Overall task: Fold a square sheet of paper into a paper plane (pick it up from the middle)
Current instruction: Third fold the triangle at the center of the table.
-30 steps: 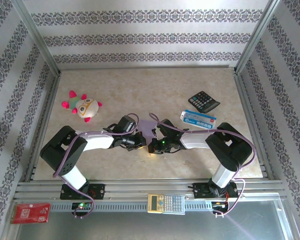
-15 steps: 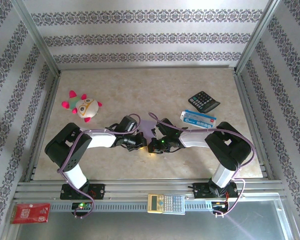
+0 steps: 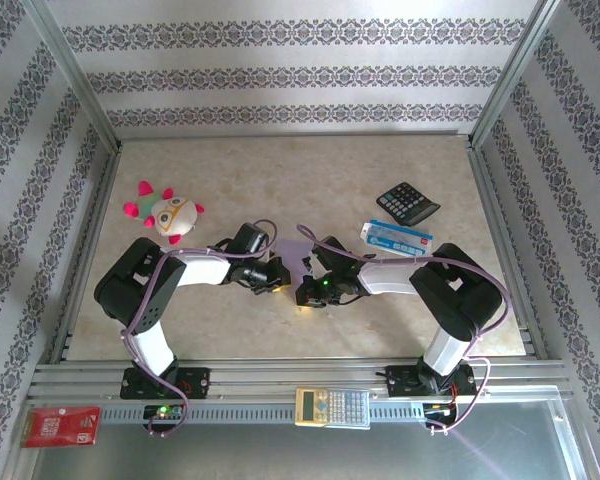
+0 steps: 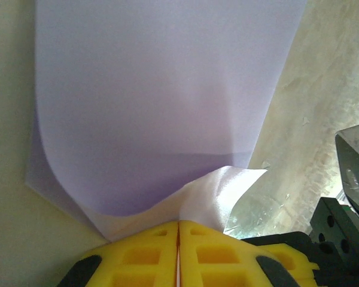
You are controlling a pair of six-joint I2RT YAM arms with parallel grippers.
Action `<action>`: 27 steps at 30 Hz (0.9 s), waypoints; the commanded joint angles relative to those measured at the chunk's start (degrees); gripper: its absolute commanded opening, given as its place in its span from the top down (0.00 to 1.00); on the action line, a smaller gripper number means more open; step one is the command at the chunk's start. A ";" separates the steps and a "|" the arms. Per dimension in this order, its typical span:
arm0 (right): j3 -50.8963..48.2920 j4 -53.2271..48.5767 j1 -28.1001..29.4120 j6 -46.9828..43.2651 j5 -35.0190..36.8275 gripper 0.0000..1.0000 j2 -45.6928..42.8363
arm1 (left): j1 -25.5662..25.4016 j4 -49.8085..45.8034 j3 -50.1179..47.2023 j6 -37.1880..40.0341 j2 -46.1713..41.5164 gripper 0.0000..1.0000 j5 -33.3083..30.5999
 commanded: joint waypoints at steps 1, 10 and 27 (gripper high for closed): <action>-4.96 -15.88 0.87 -1.39 12.03 1.00 7.65 | 3.28 -1.79 1.38 3.37 2.26 0.88 -2.94; -5.00 -16.51 0.85 -1.56 12.46 1.00 7.56 | 7.24 -2.47 3.01 5.63 3.84 0.85 -1.38; -5.39 -17.04 0.84 -1.58 12.52 1.00 6.43 | 15.32 -5.80 7.11 10.88 7.04 0.80 -0.58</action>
